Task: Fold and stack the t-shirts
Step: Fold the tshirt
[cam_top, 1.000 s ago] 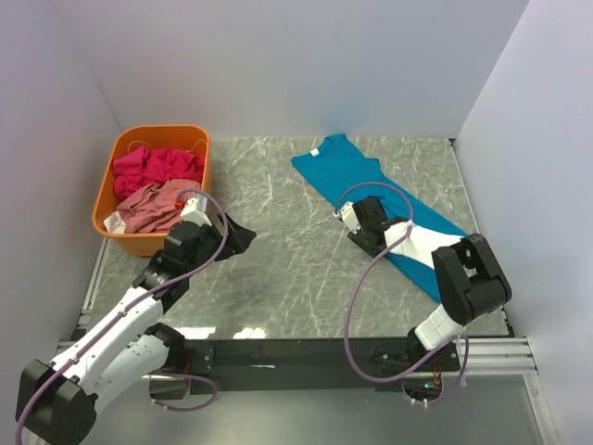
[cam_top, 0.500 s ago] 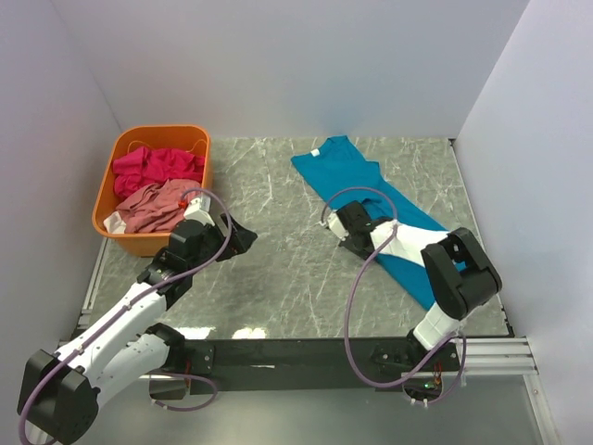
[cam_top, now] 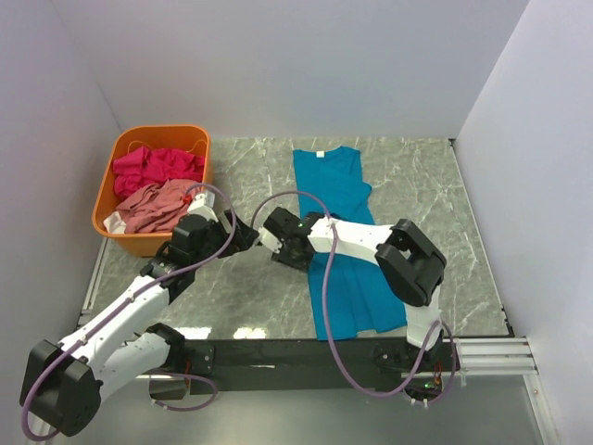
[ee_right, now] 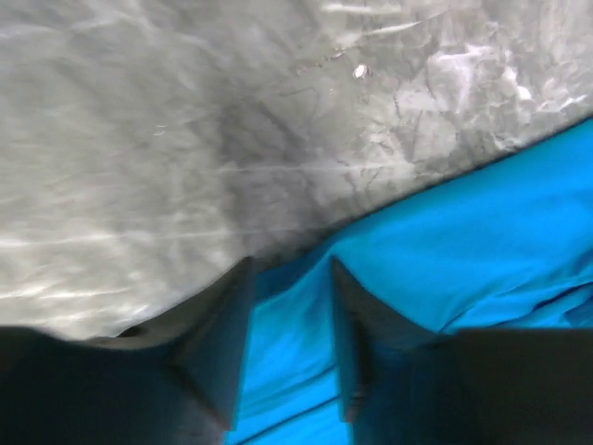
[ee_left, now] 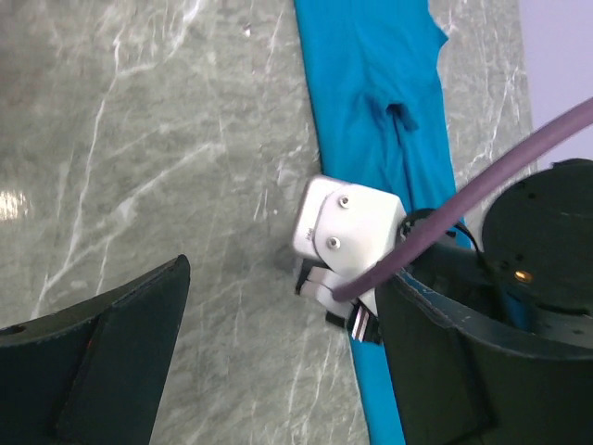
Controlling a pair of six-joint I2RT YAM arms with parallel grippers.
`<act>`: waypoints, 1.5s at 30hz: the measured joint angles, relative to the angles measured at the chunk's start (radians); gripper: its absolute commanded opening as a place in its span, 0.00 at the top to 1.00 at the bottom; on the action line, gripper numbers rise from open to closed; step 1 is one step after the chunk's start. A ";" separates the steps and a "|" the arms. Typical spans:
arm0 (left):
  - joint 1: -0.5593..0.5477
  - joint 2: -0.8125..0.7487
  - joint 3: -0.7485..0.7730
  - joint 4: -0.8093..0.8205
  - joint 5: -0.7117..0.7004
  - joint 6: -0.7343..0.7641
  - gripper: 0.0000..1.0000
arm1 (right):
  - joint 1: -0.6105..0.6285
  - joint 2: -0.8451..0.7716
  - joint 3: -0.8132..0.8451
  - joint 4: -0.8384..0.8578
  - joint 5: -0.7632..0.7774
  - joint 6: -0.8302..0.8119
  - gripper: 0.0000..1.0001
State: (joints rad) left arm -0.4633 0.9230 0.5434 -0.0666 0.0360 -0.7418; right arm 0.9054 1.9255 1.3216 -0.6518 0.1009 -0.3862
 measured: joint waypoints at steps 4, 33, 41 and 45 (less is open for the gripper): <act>-0.001 0.026 0.036 0.018 0.014 0.020 0.14 | -0.013 -0.050 0.016 -0.057 -0.036 0.003 0.42; 0.083 1.563 1.492 -0.183 0.278 0.098 0.40 | -1.014 -0.178 0.011 0.004 -0.861 0.061 0.40; 0.084 1.670 1.644 -0.188 0.280 0.032 0.60 | -1.037 -0.166 0.012 0.001 -0.921 0.074 0.40; 0.086 1.695 1.664 -0.175 0.280 0.001 0.76 | -1.037 -0.166 0.012 0.000 -0.939 0.075 0.40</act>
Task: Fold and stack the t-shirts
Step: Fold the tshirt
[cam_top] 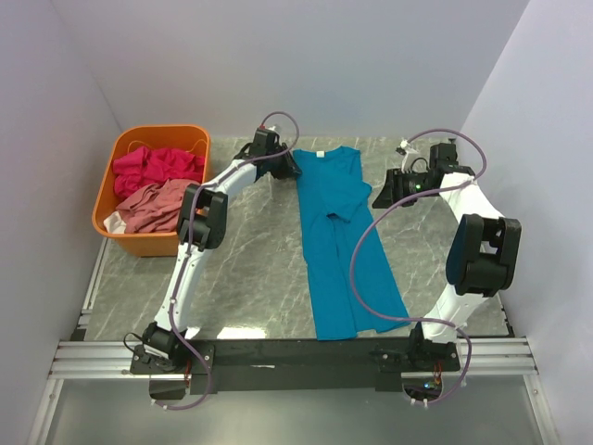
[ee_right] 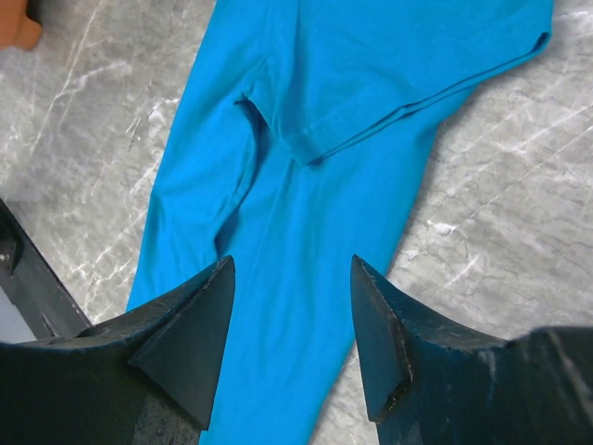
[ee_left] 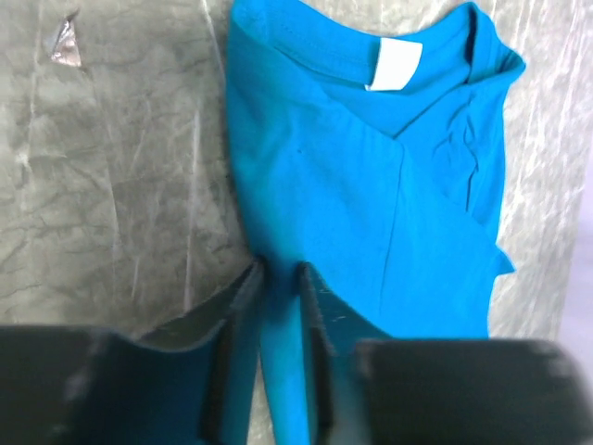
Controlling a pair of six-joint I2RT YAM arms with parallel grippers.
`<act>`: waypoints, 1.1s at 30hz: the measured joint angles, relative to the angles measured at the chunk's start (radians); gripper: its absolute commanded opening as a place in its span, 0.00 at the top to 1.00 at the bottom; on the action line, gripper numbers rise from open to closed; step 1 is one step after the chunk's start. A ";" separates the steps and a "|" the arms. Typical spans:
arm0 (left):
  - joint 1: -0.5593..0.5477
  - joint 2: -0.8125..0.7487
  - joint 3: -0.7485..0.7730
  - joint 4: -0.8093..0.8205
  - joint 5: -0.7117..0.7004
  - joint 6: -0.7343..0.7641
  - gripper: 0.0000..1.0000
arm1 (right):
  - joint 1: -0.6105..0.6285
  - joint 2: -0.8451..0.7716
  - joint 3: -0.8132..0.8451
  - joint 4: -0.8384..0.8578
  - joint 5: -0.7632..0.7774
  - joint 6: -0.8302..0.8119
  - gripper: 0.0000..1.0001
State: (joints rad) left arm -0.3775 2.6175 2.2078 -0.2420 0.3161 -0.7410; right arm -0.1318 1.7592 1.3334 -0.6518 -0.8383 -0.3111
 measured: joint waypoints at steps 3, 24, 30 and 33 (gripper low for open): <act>0.001 0.007 0.003 -0.003 -0.006 -0.009 0.89 | -0.002 0.000 0.000 -0.004 -0.006 0.000 0.40; 0.086 0.006 0.005 0.010 -0.068 -0.006 0.66 | -0.006 0.103 0.092 -0.035 0.009 0.011 0.41; 0.116 -0.105 -0.132 0.031 -0.070 0.046 0.40 | 0.014 0.365 0.393 -0.039 0.030 0.131 0.41; 0.123 -0.250 -0.290 0.034 -0.106 0.099 0.32 | 0.039 0.491 0.519 -0.031 0.045 0.220 0.41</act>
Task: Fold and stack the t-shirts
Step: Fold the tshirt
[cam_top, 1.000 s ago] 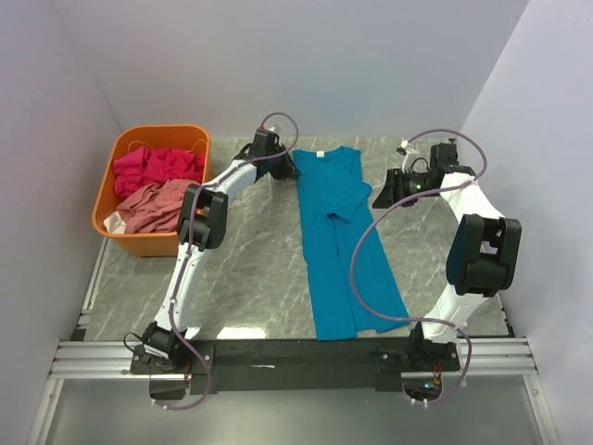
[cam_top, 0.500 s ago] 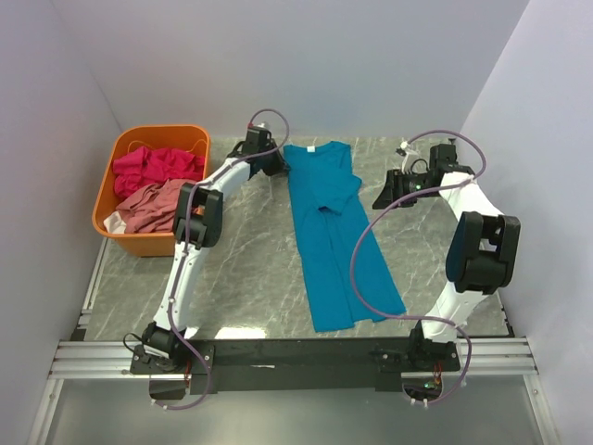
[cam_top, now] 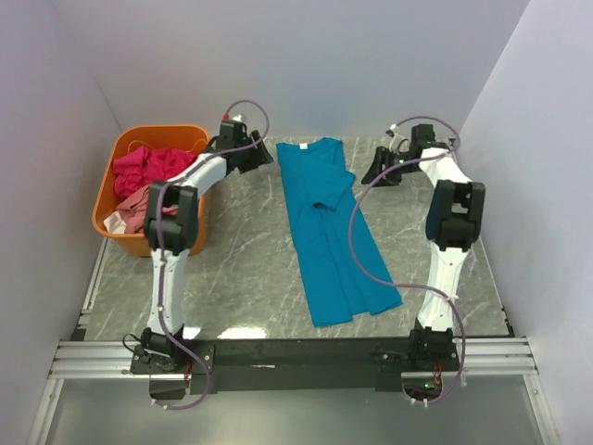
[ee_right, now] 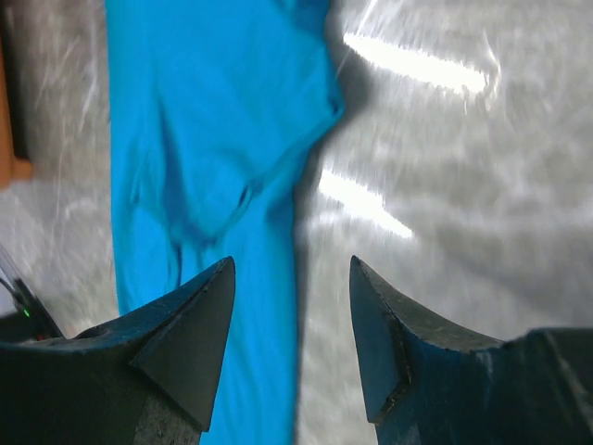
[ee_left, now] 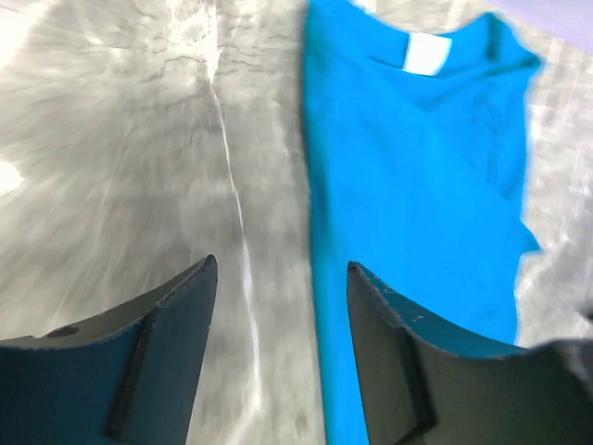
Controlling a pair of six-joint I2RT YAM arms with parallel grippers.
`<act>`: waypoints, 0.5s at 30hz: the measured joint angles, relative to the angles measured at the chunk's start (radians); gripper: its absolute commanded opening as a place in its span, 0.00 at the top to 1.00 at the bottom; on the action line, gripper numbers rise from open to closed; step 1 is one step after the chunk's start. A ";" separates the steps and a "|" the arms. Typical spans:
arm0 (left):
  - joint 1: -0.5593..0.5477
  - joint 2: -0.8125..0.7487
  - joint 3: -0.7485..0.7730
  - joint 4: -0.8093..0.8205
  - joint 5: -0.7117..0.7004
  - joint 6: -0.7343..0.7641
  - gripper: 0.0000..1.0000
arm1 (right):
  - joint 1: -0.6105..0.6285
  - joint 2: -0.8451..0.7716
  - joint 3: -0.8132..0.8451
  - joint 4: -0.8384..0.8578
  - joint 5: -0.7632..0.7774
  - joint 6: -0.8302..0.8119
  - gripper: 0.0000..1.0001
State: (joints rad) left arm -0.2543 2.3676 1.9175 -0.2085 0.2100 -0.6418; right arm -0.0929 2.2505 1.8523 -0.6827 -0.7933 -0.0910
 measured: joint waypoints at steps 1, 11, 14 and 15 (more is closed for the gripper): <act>0.001 -0.056 -0.043 0.002 -0.011 0.019 0.29 | 0.008 0.028 0.026 0.004 0.004 0.022 0.41; 0.051 -0.895 -0.610 0.145 -0.076 0.134 0.20 | 0.092 0.178 0.186 0.043 0.063 0.232 0.43; 0.066 -1.056 -0.758 0.142 -0.077 0.170 0.20 | 0.092 0.202 0.217 0.061 0.086 0.275 0.45; 0.065 -1.082 -0.793 0.128 -0.076 0.182 0.21 | 0.090 0.208 0.224 0.063 0.095 0.288 0.45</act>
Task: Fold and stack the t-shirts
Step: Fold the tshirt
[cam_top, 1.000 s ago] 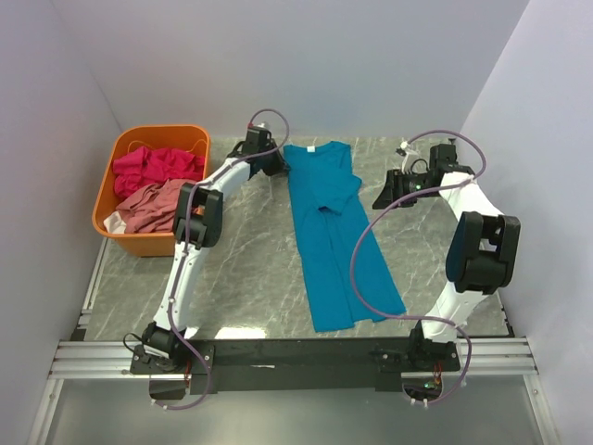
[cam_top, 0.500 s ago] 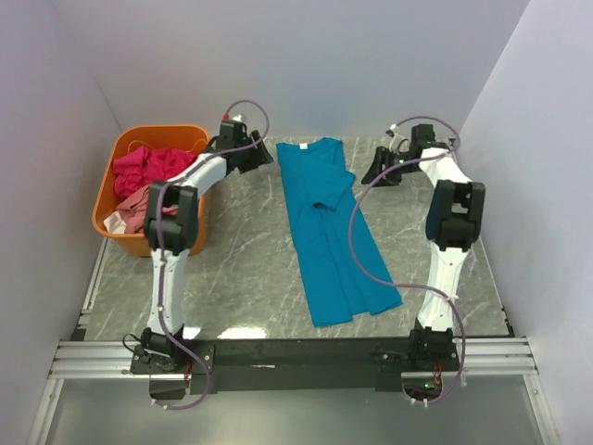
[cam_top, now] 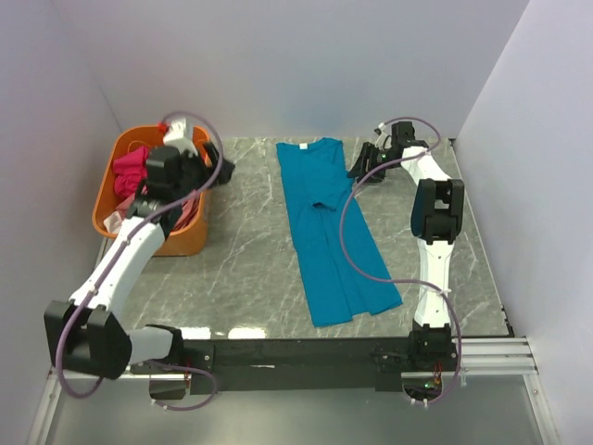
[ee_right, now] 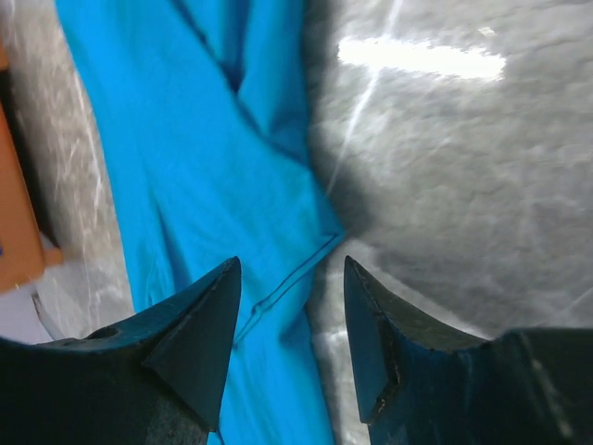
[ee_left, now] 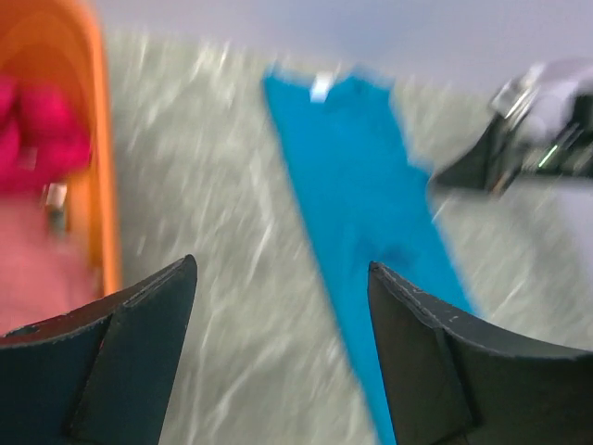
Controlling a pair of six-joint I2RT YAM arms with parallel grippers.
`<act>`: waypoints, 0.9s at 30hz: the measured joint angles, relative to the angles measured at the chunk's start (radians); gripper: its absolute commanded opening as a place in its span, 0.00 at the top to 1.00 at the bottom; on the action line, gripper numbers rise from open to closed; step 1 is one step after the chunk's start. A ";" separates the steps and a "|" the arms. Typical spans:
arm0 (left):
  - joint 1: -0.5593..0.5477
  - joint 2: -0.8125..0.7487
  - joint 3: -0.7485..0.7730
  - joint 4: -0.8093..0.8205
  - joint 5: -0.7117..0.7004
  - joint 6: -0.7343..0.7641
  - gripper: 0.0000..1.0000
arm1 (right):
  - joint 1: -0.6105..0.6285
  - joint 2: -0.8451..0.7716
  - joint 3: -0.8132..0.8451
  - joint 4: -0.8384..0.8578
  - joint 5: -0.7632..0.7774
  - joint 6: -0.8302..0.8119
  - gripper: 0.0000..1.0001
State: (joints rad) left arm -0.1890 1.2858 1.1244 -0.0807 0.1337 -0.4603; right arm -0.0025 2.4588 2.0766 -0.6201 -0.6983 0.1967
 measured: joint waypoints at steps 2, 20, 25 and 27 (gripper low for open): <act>-0.003 -0.059 -0.090 -0.042 -0.006 0.035 0.21 | 0.000 0.014 0.014 0.000 0.013 0.023 0.45; -0.005 -0.296 -0.312 -0.172 -0.096 0.179 0.21 | 0.000 0.067 0.092 0.008 0.074 0.127 0.75; -0.005 -0.295 -0.312 -0.172 -0.095 0.179 0.21 | 0.000 0.068 0.105 0.008 0.073 0.129 0.86; -0.005 -0.294 -0.312 -0.172 -0.095 0.179 0.21 | 0.000 0.068 0.113 0.008 0.072 0.130 0.93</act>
State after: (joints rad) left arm -0.1940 0.9913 0.8124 -0.2527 0.0391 -0.2813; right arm -0.0025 2.5271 2.1895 -0.6121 -0.6262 0.3264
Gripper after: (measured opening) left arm 0.791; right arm 0.139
